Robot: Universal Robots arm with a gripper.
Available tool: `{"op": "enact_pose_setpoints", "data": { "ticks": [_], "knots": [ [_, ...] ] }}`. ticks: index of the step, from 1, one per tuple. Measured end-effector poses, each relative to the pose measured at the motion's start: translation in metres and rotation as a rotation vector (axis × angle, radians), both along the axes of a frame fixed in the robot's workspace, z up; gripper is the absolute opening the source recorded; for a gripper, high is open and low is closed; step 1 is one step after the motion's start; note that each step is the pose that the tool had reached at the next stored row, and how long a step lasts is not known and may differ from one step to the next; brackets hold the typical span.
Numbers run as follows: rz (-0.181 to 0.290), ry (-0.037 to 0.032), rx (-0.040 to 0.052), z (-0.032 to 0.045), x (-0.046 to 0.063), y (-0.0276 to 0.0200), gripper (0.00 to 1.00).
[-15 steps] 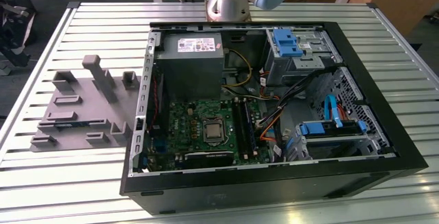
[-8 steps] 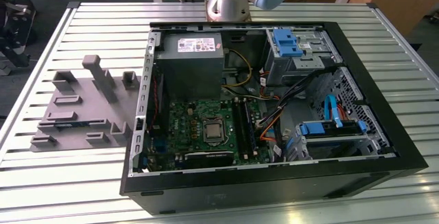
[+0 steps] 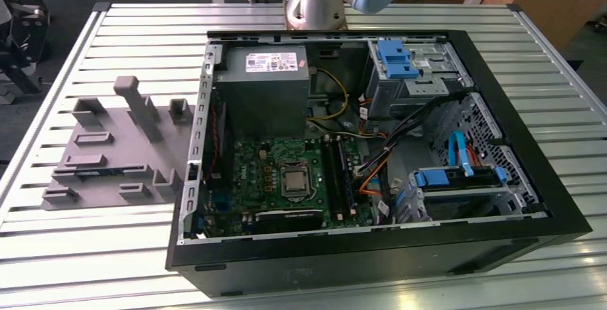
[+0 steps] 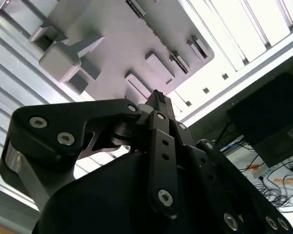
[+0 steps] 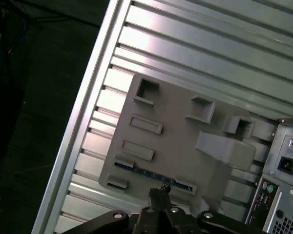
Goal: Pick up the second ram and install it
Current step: 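Pick up the second ram and move it above second insertion slot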
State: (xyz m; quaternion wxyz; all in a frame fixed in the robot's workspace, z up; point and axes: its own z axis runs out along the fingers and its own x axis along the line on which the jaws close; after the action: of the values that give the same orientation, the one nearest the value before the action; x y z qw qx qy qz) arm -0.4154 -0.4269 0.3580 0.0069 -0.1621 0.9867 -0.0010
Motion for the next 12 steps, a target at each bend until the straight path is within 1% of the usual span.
{"op": "enact_pose_setpoints", "data": {
  "ticks": [8,12],
  "knots": [
    [0.144,0.0000,0.0000,-0.0022,0.0000,0.0000,0.11],
    [0.204,-0.0001,0.0001,-0.0027,0.0000,0.0000,0.11]
  ]
}}
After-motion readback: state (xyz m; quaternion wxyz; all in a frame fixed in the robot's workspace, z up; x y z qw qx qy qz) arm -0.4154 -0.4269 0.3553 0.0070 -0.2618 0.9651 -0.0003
